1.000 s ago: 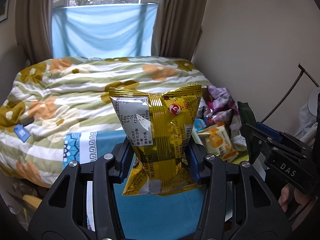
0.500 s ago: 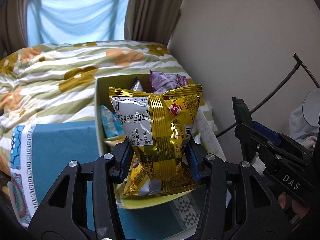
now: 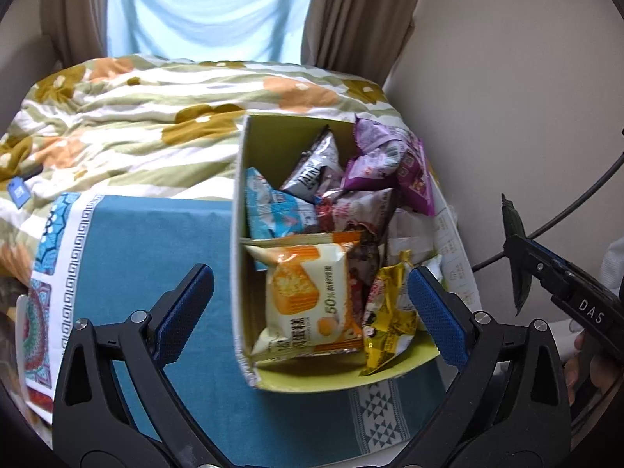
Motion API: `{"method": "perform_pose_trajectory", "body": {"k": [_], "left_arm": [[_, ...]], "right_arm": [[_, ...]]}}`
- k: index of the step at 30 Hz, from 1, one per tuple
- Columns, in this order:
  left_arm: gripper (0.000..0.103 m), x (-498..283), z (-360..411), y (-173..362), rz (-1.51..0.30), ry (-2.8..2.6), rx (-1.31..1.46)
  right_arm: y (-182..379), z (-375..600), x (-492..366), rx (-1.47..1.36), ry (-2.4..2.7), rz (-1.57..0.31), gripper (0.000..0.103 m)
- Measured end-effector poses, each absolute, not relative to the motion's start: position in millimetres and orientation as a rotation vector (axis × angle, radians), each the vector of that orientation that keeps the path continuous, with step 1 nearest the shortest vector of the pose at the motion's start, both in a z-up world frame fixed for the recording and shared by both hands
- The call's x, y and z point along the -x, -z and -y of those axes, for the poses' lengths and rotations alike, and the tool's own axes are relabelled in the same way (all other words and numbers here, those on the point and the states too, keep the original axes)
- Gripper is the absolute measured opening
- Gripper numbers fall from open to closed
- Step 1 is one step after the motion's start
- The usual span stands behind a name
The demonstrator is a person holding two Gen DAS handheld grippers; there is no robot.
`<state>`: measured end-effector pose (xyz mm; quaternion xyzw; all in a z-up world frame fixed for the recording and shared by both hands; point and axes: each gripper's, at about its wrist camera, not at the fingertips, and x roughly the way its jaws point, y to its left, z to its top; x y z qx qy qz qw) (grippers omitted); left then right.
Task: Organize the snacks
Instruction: 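Carry the gold bag and green packet into the box and open both grippers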
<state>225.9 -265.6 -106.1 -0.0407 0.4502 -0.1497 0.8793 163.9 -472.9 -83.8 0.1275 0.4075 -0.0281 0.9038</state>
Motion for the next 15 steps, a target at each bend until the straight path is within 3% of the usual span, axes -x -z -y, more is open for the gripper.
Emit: {"method": "perform_pose_trajectory", "body": {"k": [10,11,13,14,15], "left_arm": [[0.099,-218,217,96,-0.927,0.159,0.094],[0.099,-216,214,97,-0.931,0.143,0.083],[0.099,-210,208,101,-0.941,0.121,0.077],[0.099,-208,205,103,-0.948,0.115,0.08],[0.099,-205,201,106,-0.956,0.112,0.085]], "right_arm": [[88,468,-194,-0.257,-0.029,-0.841,0.041],[93,469,-198,-0.266,-0.033,-0.848,0.046],[105,471,-203,-0.296,-0.043,-0.866,0.073],[110,472,-203,-0.309,-0.05,-0.873,0.094],[113,473,-201,-0.318,-0.05,-0.872,0.098]]}}
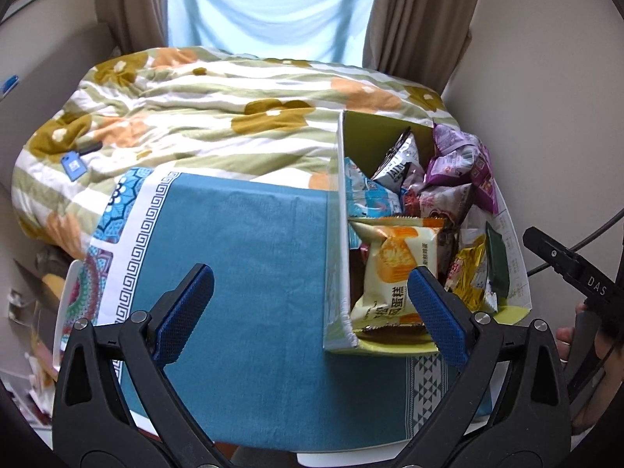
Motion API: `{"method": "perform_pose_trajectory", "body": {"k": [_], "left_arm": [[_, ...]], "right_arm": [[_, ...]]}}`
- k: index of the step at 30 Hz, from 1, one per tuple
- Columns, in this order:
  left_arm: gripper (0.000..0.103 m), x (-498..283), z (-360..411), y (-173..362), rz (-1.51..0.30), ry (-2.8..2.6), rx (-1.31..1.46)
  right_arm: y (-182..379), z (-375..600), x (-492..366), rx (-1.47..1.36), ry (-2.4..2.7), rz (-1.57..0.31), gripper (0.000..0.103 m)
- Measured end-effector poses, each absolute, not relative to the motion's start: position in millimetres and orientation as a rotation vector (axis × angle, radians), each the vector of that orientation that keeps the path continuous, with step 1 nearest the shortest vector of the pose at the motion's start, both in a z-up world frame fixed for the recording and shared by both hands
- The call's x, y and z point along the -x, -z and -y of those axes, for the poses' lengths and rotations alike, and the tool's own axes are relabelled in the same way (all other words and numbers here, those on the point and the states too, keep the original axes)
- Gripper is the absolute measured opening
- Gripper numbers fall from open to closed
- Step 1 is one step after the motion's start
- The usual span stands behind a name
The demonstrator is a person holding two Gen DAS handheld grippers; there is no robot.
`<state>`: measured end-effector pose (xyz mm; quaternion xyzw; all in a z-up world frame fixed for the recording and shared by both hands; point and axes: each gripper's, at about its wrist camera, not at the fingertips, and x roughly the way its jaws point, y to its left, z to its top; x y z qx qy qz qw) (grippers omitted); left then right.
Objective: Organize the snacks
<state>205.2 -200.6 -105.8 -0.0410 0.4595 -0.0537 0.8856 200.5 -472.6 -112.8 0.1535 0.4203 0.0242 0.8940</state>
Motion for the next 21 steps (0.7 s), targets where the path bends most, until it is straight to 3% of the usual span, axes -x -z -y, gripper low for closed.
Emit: {"method": "perform_pose_trajectory", "body": {"k": [9,21], "left_arm": [[0.099,-181,174,100,-0.93,0.132,0.083],[0.099,-100,100,5,-0.689,0.164,-0.028]], "right_arm": [[122,462,-166,-0.33,0.003,-0.881,0.098],[26,381,-88,-0.218,0.025,-0.666,0.098]]}}
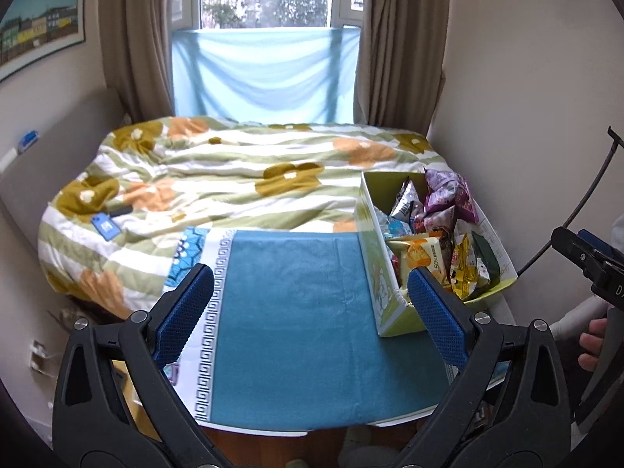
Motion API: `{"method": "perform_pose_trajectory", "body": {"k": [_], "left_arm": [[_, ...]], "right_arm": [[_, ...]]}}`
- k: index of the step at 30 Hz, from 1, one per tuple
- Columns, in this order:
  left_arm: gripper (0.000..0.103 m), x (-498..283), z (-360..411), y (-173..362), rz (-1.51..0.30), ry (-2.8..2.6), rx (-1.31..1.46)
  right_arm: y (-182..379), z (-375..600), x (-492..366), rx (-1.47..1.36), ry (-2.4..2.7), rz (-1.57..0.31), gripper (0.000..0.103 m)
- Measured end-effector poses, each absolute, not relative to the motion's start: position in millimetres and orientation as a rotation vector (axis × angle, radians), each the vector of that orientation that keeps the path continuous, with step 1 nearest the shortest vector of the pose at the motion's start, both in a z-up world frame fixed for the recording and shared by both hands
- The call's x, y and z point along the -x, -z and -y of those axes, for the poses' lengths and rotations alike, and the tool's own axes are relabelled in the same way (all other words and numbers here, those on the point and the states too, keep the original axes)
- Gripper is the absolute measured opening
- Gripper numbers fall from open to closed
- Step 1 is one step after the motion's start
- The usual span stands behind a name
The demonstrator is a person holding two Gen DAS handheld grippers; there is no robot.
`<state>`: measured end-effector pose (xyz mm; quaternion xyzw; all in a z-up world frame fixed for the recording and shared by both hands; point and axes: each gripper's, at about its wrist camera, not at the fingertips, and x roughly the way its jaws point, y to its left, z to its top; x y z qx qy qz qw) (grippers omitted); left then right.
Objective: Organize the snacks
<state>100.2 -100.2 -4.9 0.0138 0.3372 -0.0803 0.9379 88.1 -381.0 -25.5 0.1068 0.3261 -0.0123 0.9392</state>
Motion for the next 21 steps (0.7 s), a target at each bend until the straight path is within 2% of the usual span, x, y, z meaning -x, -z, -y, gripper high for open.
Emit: {"method": "perform_pose_trajectory", "body": {"k": [3,9,21], "left_arm": [[0.103,-71,83,-14,-0.624,0.152,-0.058],[0.103,-22,52,-27,-0.538,0.129,-0.089],[0.103,16,25,-21,-0.524,0.141,-0.057]], "right_arm": [[3,347,-62,-0.167,0.04,-0.623,0.098],[-19,293,-15,-0.073,0.103,-0.57,0.102],[-8,250,22,-0.045,0.141,-0.589,0.102]]}}
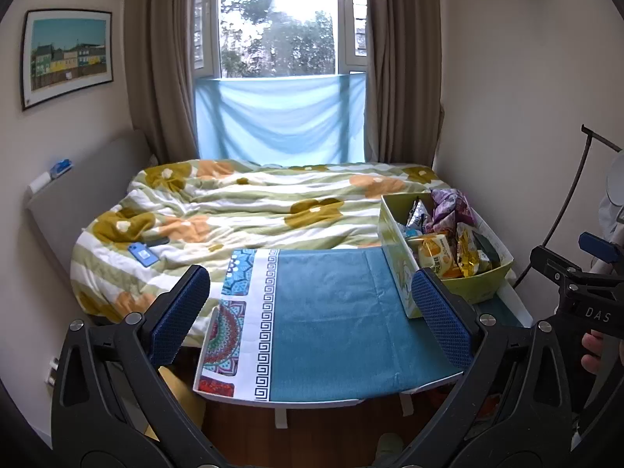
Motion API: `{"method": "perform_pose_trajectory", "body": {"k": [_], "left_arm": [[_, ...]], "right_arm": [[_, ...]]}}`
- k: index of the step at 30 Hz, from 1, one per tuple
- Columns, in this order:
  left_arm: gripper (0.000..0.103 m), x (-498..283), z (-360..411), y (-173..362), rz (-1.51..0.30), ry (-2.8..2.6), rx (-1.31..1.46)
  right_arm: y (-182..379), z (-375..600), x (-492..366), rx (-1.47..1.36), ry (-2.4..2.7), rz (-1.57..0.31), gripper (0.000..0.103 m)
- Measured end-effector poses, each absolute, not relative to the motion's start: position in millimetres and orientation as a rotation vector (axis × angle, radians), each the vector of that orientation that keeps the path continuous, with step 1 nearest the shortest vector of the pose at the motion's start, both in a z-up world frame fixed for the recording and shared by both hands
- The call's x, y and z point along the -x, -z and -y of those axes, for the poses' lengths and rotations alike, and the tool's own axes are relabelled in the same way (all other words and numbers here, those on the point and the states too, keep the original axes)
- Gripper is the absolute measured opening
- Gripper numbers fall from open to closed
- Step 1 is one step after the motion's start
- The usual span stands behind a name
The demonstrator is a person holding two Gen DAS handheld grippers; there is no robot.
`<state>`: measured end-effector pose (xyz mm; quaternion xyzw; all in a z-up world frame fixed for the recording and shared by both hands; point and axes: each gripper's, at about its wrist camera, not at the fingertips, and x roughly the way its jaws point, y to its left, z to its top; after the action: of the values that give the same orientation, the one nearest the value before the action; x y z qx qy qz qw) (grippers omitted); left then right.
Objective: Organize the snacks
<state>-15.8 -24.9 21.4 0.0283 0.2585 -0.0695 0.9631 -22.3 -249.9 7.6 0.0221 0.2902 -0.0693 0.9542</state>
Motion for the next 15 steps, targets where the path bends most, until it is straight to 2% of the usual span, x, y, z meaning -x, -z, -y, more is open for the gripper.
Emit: {"method": "perform_pose_trajectory", "body": {"k": [15], "left_arm": [[0.103,13.6,31.0,-18.3,-0.526,0.153,-0.063]], "right_arm": [[-5.7,240.1,24.1,-0.042,0.138,-0.596,0.102]]}}
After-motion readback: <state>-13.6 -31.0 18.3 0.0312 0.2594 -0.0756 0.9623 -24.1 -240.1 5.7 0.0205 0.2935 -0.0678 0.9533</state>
